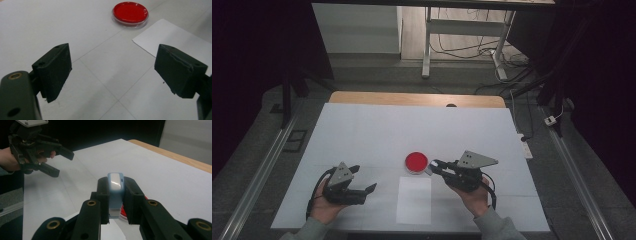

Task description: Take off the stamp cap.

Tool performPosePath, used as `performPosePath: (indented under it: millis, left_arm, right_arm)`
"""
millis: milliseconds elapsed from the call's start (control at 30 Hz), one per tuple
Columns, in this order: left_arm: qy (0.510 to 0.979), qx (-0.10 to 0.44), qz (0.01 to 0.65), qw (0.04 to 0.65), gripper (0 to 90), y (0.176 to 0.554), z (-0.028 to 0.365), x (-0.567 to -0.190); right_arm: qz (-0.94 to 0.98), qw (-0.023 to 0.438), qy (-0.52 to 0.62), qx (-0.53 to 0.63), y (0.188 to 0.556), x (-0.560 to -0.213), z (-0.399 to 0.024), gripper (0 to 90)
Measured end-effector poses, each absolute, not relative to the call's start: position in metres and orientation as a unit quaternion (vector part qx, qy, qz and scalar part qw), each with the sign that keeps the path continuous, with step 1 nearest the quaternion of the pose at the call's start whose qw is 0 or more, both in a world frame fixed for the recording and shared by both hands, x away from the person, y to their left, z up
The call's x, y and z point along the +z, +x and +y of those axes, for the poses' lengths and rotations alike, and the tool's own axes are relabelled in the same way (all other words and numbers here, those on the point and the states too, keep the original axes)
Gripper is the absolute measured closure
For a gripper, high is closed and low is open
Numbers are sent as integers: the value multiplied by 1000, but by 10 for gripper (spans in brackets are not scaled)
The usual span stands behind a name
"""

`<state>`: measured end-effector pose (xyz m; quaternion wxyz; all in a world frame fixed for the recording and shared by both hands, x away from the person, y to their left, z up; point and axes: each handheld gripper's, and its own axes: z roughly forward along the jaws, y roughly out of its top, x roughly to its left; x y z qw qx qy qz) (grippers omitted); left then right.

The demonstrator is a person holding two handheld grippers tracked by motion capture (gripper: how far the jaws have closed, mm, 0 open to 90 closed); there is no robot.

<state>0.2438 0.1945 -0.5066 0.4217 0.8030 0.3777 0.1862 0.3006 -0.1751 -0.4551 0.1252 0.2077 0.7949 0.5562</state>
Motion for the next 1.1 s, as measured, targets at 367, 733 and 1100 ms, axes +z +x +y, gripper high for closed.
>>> performPosePath:
  millis: [367,733,1100]
  left_arm:
    - [809,182,360,428,151,248,176,-500]
    - [811,181,350,433,152,254,163,-495]
    - [813,178,343,436,153,259,152,-493]
  right_arm:
    - [793,125,218,556,302,-457,-172,752]
    - [793,124,214,557,301,-456,-169,752]
    - [790,124,215,560,300,-456,-168,753]
